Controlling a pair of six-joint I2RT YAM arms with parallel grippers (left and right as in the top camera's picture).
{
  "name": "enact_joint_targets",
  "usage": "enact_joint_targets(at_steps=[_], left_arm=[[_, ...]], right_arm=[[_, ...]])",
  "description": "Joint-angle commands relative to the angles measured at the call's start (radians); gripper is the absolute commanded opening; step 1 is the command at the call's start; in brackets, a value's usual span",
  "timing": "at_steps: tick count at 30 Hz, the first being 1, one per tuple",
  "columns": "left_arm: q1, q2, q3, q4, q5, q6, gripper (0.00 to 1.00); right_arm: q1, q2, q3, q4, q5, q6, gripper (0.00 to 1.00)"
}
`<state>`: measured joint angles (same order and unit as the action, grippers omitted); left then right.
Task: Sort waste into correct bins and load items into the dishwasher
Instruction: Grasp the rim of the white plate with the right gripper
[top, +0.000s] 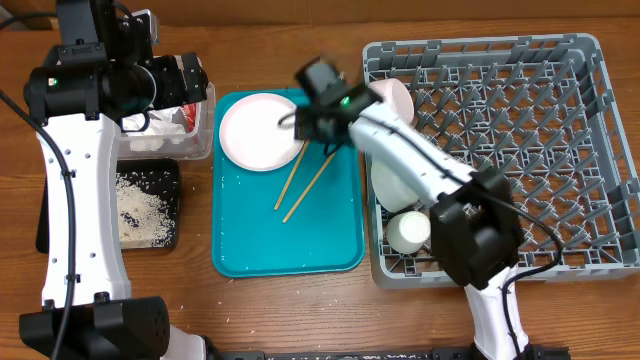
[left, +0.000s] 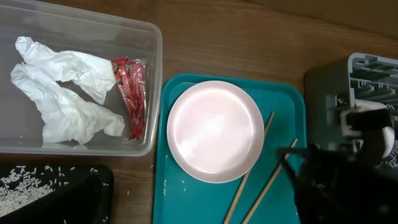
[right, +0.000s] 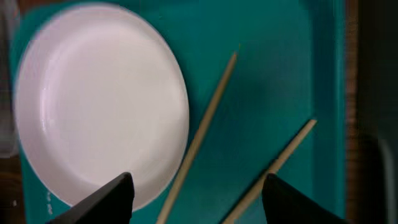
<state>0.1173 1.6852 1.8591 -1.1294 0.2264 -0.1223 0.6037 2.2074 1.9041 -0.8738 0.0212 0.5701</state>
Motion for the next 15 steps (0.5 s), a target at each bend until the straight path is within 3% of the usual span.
enact_joint_targets(at_steps=[1, 6, 15], left_arm=[[-0.007, 0.003, 0.008, 0.003, -0.005, 0.011, 1.0], [-0.007, 0.003, 0.008, 0.003, -0.005, 0.011, 1.0], [-0.007, 0.003, 0.008, 0.003, -0.005, 0.011, 1.0]], right_arm=[[-0.01, -0.013, 0.19, -0.096, -0.044, -0.146, 0.67], [0.014, 0.019, 0.212, -0.128, -0.053, -0.276, 0.66], [0.042, 0.192, 0.21, -0.014, -0.048, -0.236, 0.58]])
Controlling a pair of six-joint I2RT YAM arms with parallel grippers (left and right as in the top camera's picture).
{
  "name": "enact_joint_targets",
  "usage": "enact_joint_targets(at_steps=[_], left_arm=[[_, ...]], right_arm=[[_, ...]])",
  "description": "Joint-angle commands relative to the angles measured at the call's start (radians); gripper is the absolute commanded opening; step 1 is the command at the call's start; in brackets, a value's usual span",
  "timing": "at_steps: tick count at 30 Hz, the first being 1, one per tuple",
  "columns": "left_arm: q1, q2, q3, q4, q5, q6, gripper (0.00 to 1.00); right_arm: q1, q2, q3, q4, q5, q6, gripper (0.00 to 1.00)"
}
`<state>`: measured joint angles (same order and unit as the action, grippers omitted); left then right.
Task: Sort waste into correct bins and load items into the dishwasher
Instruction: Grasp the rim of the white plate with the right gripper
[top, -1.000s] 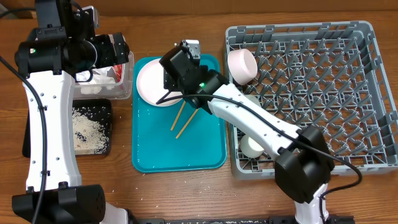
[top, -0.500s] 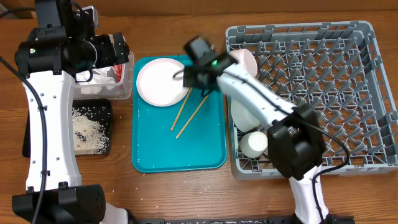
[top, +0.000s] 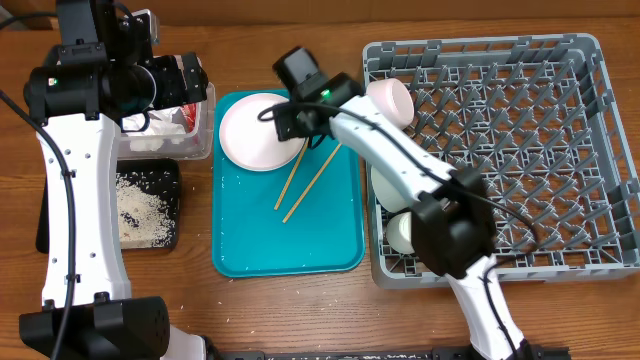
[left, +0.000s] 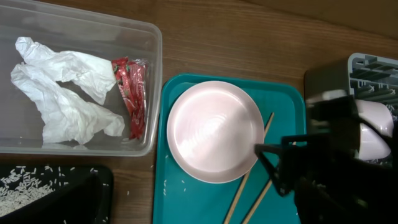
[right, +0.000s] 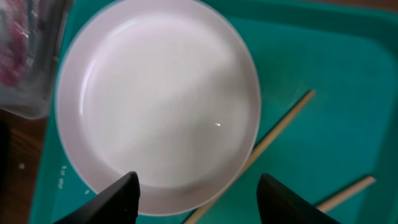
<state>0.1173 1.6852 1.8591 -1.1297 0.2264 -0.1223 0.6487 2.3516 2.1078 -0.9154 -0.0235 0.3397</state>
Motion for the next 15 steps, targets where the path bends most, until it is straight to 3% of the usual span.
enact_joint_targets(at_steps=[1, 15], left_arm=[[-0.007, 0.003, 0.008, 0.004, -0.005, 0.011, 1.0], [-0.007, 0.003, 0.008, 0.004, -0.005, 0.011, 1.0]], right_arm=[[-0.003, 0.06, 0.006, 0.043, 0.003, 0.008, 0.57], [-0.005, 0.095, 0.01, 0.112, 0.113, 0.004, 0.53]])
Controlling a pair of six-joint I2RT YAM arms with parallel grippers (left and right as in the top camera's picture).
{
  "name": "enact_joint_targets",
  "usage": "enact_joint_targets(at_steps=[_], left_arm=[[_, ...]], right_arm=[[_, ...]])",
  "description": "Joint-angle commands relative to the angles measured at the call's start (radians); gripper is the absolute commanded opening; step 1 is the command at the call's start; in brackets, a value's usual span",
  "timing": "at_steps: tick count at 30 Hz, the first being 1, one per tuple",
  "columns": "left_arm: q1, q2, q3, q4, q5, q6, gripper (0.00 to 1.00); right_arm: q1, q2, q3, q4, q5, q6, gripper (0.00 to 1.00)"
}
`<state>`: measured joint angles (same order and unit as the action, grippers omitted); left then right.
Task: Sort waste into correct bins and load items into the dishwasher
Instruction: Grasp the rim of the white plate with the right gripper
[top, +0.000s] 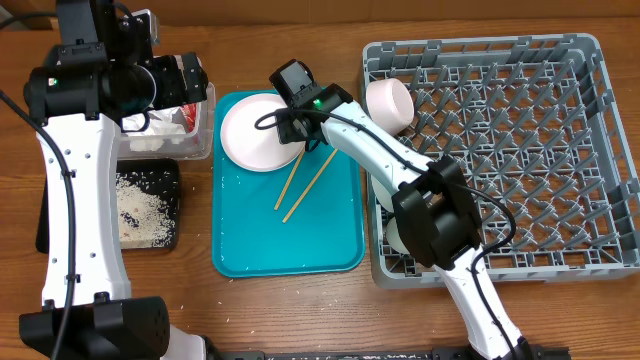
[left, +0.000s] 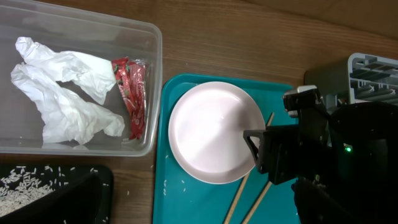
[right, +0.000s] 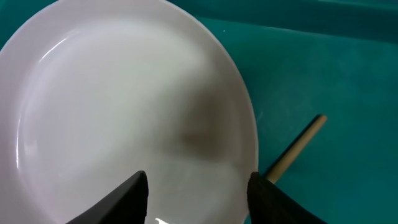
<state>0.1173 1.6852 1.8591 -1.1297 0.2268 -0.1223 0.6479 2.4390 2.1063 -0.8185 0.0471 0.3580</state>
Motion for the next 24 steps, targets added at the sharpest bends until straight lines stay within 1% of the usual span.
enact_joint_targets(at_steps=[1, 5, 6, 12, 17, 19, 20, 21, 23, 24], left_arm=[[-0.007, 0.003, 0.008, 0.004, -0.005, 0.011, 1.0], [-0.007, 0.003, 0.008, 0.004, -0.005, 0.011, 1.0], [-0.007, 0.003, 0.008, 0.004, -0.005, 0.011, 1.0], [-0.007, 0.003, 0.008, 0.004, -0.005, 0.011, 1.0], [-0.007, 0.003, 0.008, 0.004, -0.005, 0.011, 1.0], [-0.007, 0.003, 0.008, 0.004, -0.005, 0.011, 1.0], [-0.007, 0.003, 0.008, 0.004, -0.005, 0.011, 1.0], [-0.007, 0.003, 0.008, 0.004, -0.005, 0.011, 1.0], [-0.007, 0.003, 0.008, 0.004, -0.005, 0.011, 1.0], [-0.007, 0.003, 0.008, 0.004, -0.005, 0.011, 1.0]], right_arm=[[-0.004, 0.007, 0.013, 0.02, 0.053, -0.014, 0.53], [-0.009, 0.01, 0.008, 0.029, 0.061, -0.013, 0.52], [-0.01, 0.011, -0.005, 0.034, 0.061, -0.013, 0.5], [-0.01, 0.04, -0.026, 0.047, 0.056, 0.011, 0.45], [-0.01, 0.068, -0.026, 0.043, 0.008, 0.013, 0.41], [-0.01, 0.069, -0.026, 0.034, 0.001, 0.013, 0.34], [-0.01, 0.069, -0.025, 0.029, 0.0, 0.013, 0.25], [-0.01, 0.069, -0.023, 0.023, -0.001, 0.014, 0.19], [-0.012, 0.068, -0.008, -0.012, 0.0, 0.033, 0.04], [-0.02, 0.062, 0.004, -0.04, -0.002, 0.039, 0.04]])
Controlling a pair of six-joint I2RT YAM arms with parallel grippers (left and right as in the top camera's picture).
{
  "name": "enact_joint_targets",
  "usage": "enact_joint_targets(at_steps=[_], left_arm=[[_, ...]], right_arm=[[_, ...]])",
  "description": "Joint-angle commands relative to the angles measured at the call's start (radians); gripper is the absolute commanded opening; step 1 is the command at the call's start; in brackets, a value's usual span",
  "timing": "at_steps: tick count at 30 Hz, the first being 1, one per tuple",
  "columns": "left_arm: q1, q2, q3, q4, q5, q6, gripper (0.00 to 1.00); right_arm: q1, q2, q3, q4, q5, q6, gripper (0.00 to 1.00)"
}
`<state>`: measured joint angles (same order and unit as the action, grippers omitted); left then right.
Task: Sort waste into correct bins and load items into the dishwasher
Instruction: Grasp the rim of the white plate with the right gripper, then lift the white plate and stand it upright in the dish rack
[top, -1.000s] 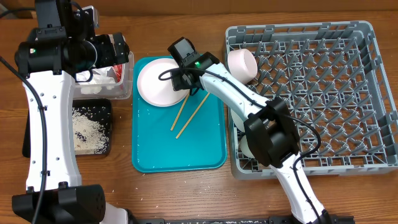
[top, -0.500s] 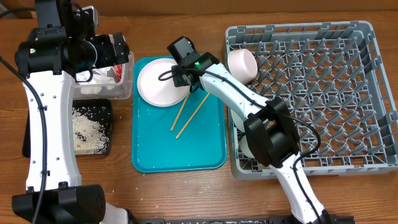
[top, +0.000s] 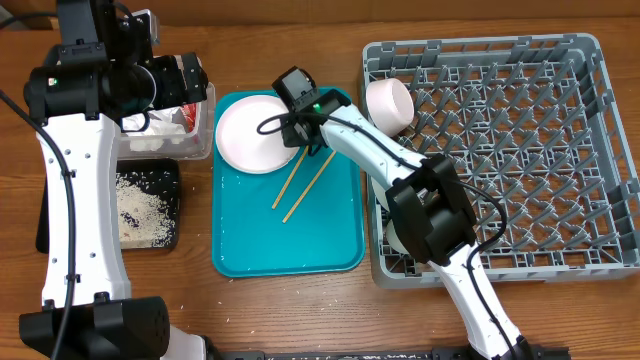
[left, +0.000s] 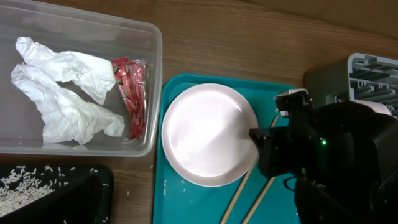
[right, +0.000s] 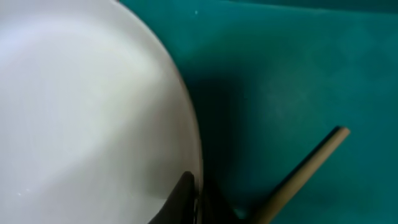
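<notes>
A white plate (top: 250, 138) lies at the back of the teal tray (top: 290, 245); it also shows in the left wrist view (left: 202, 134). My right gripper (top: 303, 130) is shut on the plate's right rim, which in its own view (right: 81, 112) is pinched between a dark finger (right: 183, 193) above and one below. Two wooden chopsticks (top: 298, 178) lie on the tray just right of the plate, one close beside the jaws (right: 305, 168). My left gripper (top: 178, 85) hangs above the clear bin (left: 81, 37); its fingers do not show.
The clear bin holds crumpled tissue (left: 62, 93) and a red wrapper (left: 134, 93). A black tray of rice (top: 150, 205) sits in front of it. The grey dish rack (top: 520, 150) at the right holds a pink cup (top: 390, 103).
My right gripper went from open, straddling the plate's right rim, to shut on that rim. The plate has shifted slightly to the left. The left arm has not moved.
My right gripper was open above the chopsticks, just right of the plate. Then it was open over the plate's right part, then low at its right rim. Now it grips the rim. The left arm stayed over the clear bin throughout.
</notes>
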<state>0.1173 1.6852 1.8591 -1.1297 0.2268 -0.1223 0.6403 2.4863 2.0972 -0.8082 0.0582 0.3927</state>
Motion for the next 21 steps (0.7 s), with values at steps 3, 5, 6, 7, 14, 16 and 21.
enact_joint_targets(at_steps=[3, 5, 6, 7, 14, 16, 21], left_arm=[[-0.007, 0.003, 0.008, 0.004, -0.005, 0.011, 1.0], [-0.007, 0.003, 0.008, 0.004, -0.005, 0.011, 1.0], [-0.007, 0.003, 0.008, 0.004, -0.005, 0.011, 1.0], [-0.007, 0.003, 0.008, 0.004, -0.005, 0.011, 1.0], [-0.007, 0.003, 0.008, 0.004, -0.005, 0.011, 1.0], [-0.007, 0.003, 0.008, 0.004, -0.005, 0.011, 1.0], [-0.007, 0.003, 0.008, 0.004, -0.005, 0.011, 1.0]], right_arm=[[-0.024, -0.005, 0.035, -0.092, -0.015, 0.003, 0.04], [-0.033, -0.026, 0.058, -0.131, -0.015, 0.0, 0.04], [-0.042, -0.049, 0.082, -0.167, -0.015, -0.005, 0.04], [-0.049, -0.065, 0.101, -0.189, -0.015, -0.012, 0.04], [-0.093, -0.252, 0.353, -0.39, 0.013, -0.159, 0.04], [-0.093, -0.298, 0.386, -0.408, 0.083, -0.158, 0.04], [-0.097, -0.418, 0.399, -0.417, 0.473, -0.158, 0.04]])
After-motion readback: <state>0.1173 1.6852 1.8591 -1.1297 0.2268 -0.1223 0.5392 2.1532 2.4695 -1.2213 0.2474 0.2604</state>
